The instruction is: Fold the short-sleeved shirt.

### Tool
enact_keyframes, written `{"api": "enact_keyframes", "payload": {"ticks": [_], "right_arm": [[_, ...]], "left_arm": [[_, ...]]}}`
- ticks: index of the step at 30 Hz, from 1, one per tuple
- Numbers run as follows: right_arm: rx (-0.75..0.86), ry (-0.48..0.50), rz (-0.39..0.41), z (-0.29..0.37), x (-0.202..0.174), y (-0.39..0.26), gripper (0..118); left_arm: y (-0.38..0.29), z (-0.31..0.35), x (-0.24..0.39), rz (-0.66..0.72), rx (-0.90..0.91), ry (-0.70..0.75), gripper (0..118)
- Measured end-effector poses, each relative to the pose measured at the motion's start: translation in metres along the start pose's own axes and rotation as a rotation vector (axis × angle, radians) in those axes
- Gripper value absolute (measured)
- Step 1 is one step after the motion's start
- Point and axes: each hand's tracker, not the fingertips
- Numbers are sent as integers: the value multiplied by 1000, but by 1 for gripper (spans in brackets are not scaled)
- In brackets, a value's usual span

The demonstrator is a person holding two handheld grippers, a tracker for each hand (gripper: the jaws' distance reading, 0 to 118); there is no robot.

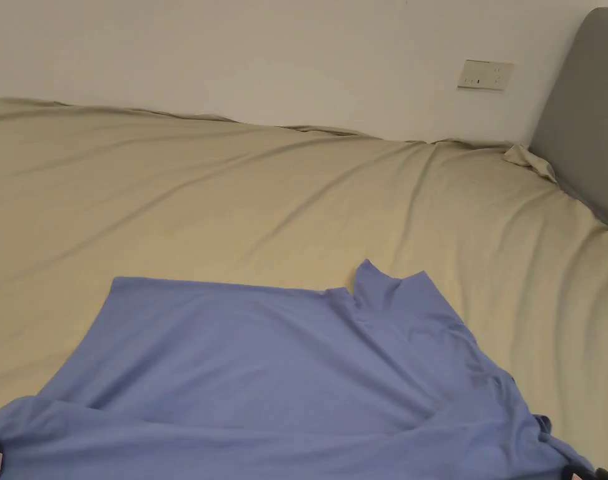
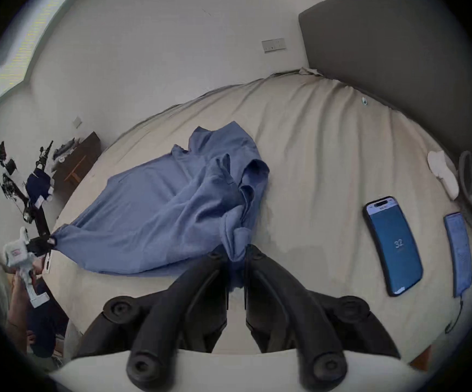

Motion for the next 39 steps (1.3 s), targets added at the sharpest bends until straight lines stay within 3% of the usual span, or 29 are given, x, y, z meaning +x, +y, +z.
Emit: {"api": "enact_keyframes", "payload": {"ticks": [9,14,21,23,25,26,27,28,29,35,37,38,39], "right_arm": [[-80,-47,-10,54,9,-39,11],[-163,-75,-97,63,20,-87,11],[-225,-178,-51,54,29,-121,11],[-203,-177,-86,60,30,-121,11],[-169,-138,-132,72,31,-113,17],[-142,-130,-137,81,28,-106,34],[-96,-118,-104,94,20,-99,71],[-49,-120,-65,105,10,-92,94],[1,-116,-14,114,-1,-85,99],[306,-54,255,137,-83,-53,99],[331,-41,289,127,-93,-49,95],[340,-28,302,121,-102,-47,83],[347,-20,313,114,-108,-47,44]], "left_arm": [[-44,58,-13,25,-41,8,6],[-98,63,-24,108,-125,22,6],[-134,53,-55,139,-156,28,6],[-132,51,-57,135,-155,17,9],[-126,56,-53,140,-156,36,35],[-121,64,-52,128,-127,57,63],[-115,72,-51,120,-78,62,98],[-110,79,-48,119,-47,73,103],[-104,90,-39,109,7,72,103],[-75,120,26,-74,290,44,103],[-69,115,49,-115,273,34,101],[-67,110,58,-139,267,22,95],[-65,105,65,-170,257,22,65]]}}
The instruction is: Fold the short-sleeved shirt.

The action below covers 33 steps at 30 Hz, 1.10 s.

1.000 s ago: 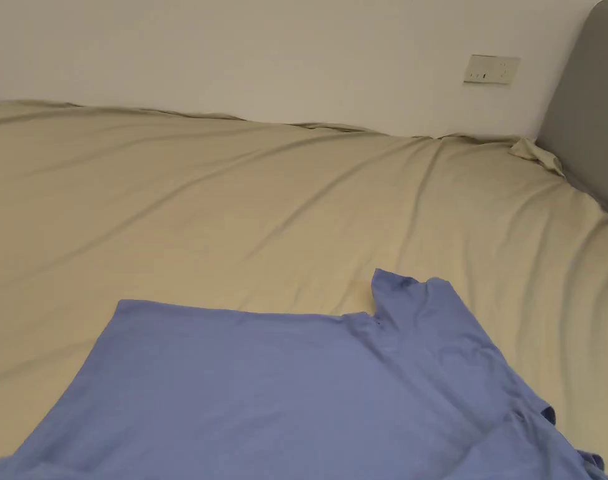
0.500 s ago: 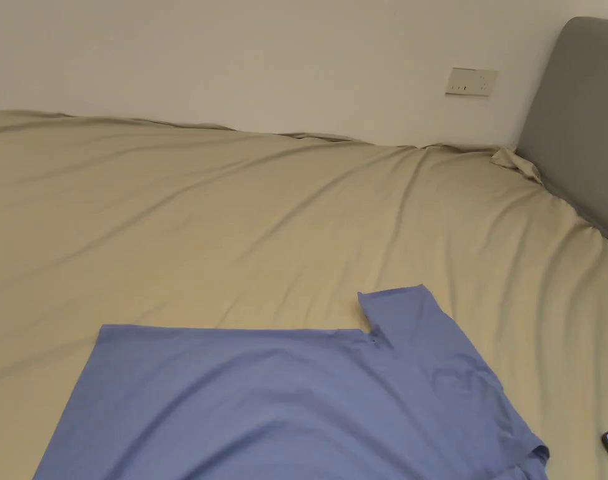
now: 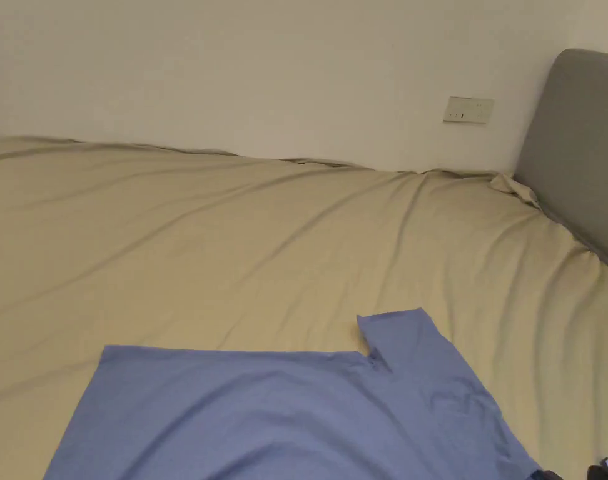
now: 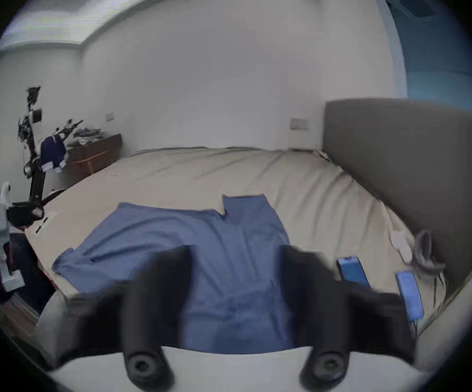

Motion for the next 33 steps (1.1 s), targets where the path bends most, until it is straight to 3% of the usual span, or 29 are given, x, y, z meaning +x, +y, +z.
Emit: {"api": "enact_keyframes", "payload": {"ticks": [1,2,6,9,10,11,12,13,14,20,23,25,26,28,29,31,32,33], "right_arm": [[-2,-9,10,-8,-4,-1,11],[-8,-24,19,-15,-8,-2,5],[-48,32,-45,-38,-8,-1,5],[-58,41,-38,-50,-6,6,5],[-62,39,-31,-53,-4,8,5],[-64,33,-25,-57,-1,9,5],[-70,29,-24,-60,3,11,5],[-80,25,-26,-64,4,12,5],[-90,17,-32,-68,8,13,5],[-159,-39,-81,-92,30,11,5],[-180,-29,-102,-111,41,14,5],[-208,-19,-104,-130,48,22,5],[-236,0,-101,-145,54,28,5],[-317,23,-109,-180,68,44,5],[-387,59,-122,-207,79,53,5],[-457,25,-146,-258,94,65,7],[-496,57,-120,-288,102,70,22],[-555,56,-79,-314,106,74,68]], "left_arm": [[0,-7,6,-28,3,7,23],[3,-15,16,-42,-11,17,0],[25,-53,20,-19,-45,-21,0],[58,-115,8,-69,-70,-2,1],[70,-139,2,-90,-110,-18,8],[84,-173,-4,-88,-195,-24,26],[95,-203,-9,-97,-241,4,70],[102,-233,-16,-92,-295,-13,98],[108,-267,-22,-84,-370,-2,102],[85,-388,-44,103,-622,12,102],[57,-408,-40,89,-686,6,102],[56,-403,-30,-43,-628,39,102],[60,-395,-22,-88,-616,50,98],[66,-385,-18,-151,-587,20,19],[68,-382,-19,-130,-587,-44,0],[71,-377,-18,-126,-603,-31,0],[71,-376,-19,-136,-600,-24,0],[71,-375,-21,-129,-598,-31,0]]}}
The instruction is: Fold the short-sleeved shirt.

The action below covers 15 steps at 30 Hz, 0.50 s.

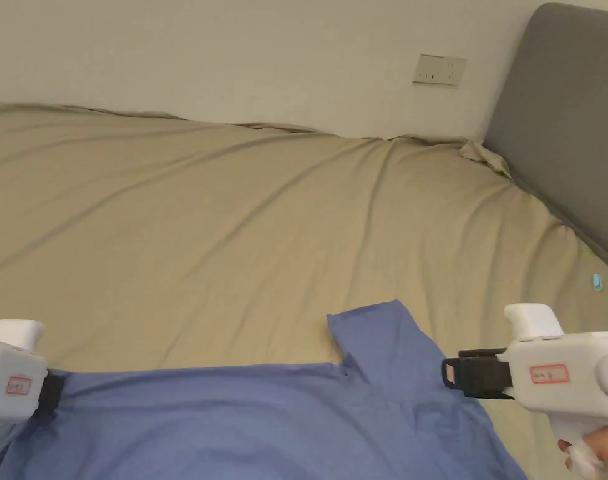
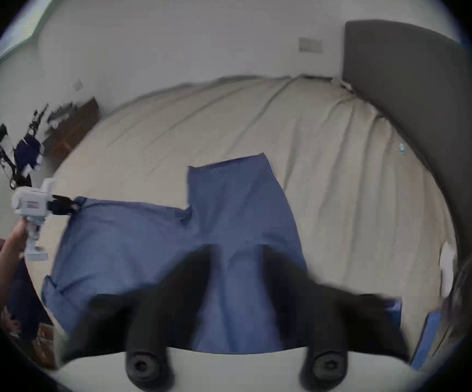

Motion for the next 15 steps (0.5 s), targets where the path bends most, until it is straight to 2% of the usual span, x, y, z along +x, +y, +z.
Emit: {"api": "enact_keyframes", "payload": {"ticks": [1,2,4,8,9,10,11,12,13,14,15], "right_arm": [[-98,-38,63,-28,3,17,107],[-183,-58,91,-53,6,29,118],[-236,-93,81,-88,16,43,117],[-369,-119,-138,-130,36,41,117],[-372,-123,-155,-135,39,39,114],[-368,-131,-158,-137,40,38,103],[-363,-130,-171,-137,40,37,79],[-347,-128,-190,-130,38,32,70],[-297,-146,-192,-123,32,33,44],[-295,-162,-158,-120,26,34,14],[-290,-147,-111,-118,22,35,8]], "left_arm": [[-1,5,4,14,1,-12,0],[-1,5,3,29,-4,-17,0],[-3,6,2,47,-7,-29,0],[-6,6,0,99,-16,-49,0],[-4,5,-1,102,-23,-50,0],[-5,4,-1,102,-29,-55,0],[-6,4,-1,102,-31,-58,0],[-5,3,-2,101,-31,-58,0],[-4,1,-3,107,-32,-61,0],[-4,2,-3,117,-34,-66,0],[-4,2,-3,120,-36,-69,0]]}}
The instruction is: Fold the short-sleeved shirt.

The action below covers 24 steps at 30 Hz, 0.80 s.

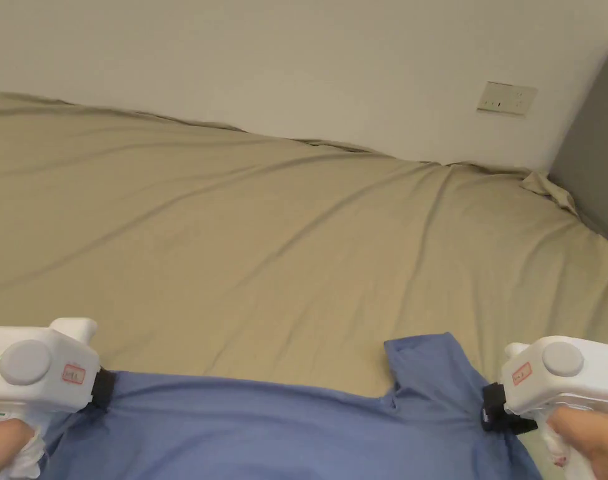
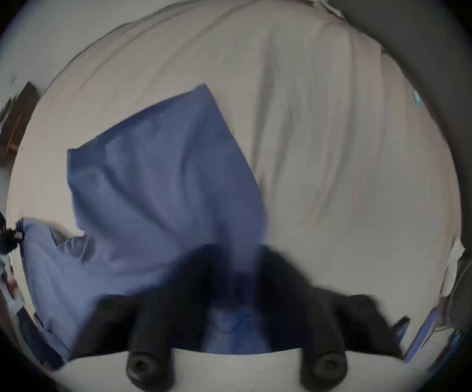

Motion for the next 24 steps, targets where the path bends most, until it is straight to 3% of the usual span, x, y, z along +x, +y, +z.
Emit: {"api": "enact_keyframes", "payload": {"ticks": [1,3,5,9,16,22,24], "right_arm": [[12,-39,19,6,-2,-3,5],[70,54,13,25,-1,-7,4],[147,70,25,52,-1,-13,4],[283,118,192,124,-10,-48,4],[443,188,148,217,18,-143,4],[390,247,101,221,34,-246,4],[374,248,47,215,39,-282,4]], "left_arm": [[1,2,0,1,-3,-1,0],[2,13,1,-15,14,-2,0],[1,34,0,-24,42,-24,0],[-8,94,-4,-89,135,-62,0],[-76,195,-17,-121,276,-79,0],[-181,221,-23,-42,263,-110,0],[-217,221,-25,-20,227,-98,0]]}}
